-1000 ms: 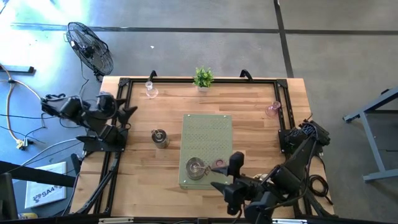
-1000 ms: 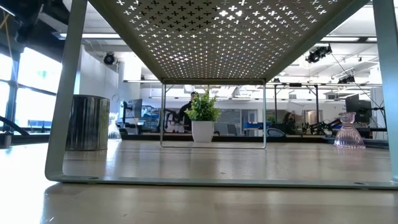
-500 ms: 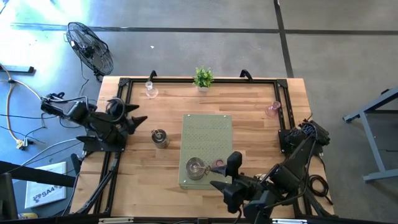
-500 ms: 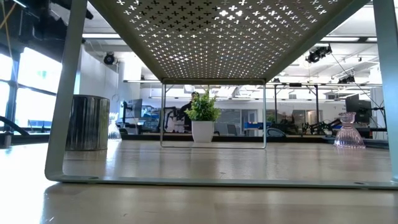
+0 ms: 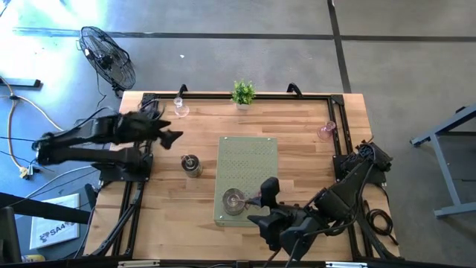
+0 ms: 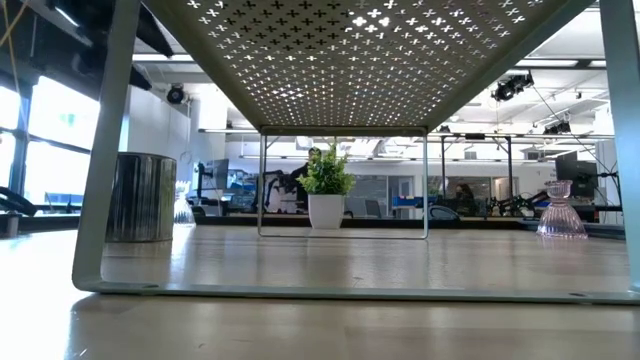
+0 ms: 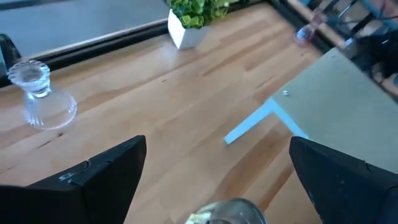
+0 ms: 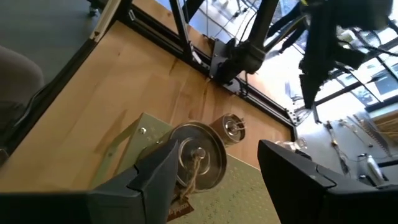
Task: Pick & Place candle stick holders
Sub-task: Put the transparent candle holder on the shelf
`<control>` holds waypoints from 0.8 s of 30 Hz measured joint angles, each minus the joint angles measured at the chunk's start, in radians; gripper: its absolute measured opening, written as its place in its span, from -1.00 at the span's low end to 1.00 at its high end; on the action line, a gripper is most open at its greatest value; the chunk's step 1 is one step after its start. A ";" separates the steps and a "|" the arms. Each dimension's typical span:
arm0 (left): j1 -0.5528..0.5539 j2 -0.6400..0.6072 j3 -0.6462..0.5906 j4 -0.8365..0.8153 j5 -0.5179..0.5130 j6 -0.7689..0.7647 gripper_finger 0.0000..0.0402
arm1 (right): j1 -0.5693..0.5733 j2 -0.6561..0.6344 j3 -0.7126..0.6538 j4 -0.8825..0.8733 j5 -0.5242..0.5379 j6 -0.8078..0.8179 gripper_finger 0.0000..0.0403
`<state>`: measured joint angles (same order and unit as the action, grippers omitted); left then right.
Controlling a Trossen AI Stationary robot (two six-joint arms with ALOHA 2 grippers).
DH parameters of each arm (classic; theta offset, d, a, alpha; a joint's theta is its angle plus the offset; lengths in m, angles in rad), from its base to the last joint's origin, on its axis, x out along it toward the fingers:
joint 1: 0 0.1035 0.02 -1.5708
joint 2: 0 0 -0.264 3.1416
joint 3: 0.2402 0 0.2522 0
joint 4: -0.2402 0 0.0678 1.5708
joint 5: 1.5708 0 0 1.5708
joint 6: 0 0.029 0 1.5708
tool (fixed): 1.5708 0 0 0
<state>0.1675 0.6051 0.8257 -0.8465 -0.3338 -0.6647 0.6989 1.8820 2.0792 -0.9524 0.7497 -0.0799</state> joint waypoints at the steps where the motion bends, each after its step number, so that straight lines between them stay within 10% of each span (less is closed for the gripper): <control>1: 0.055 0.029 0.000 0.012 0.052 0.037 0.94 | -0.001 0.000 0.000 0.000 -0.001 0.000 0.07; 12: 0.657 0.257 0.102 0.140 0.591 0.273 0.94 | 0.018 0.000 0.000 -0.014 -0.050 0.087 0.07; 24: 0.917 0.458 0.192 -0.026 0.542 0.388 0.94 | 0.077 0.000 0.000 -0.013 -0.012 0.254 0.07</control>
<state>1.0844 1.0627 1.0172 -0.8722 0.2085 -0.2767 0.7763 1.8820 2.0792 -0.9657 0.7374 0.1742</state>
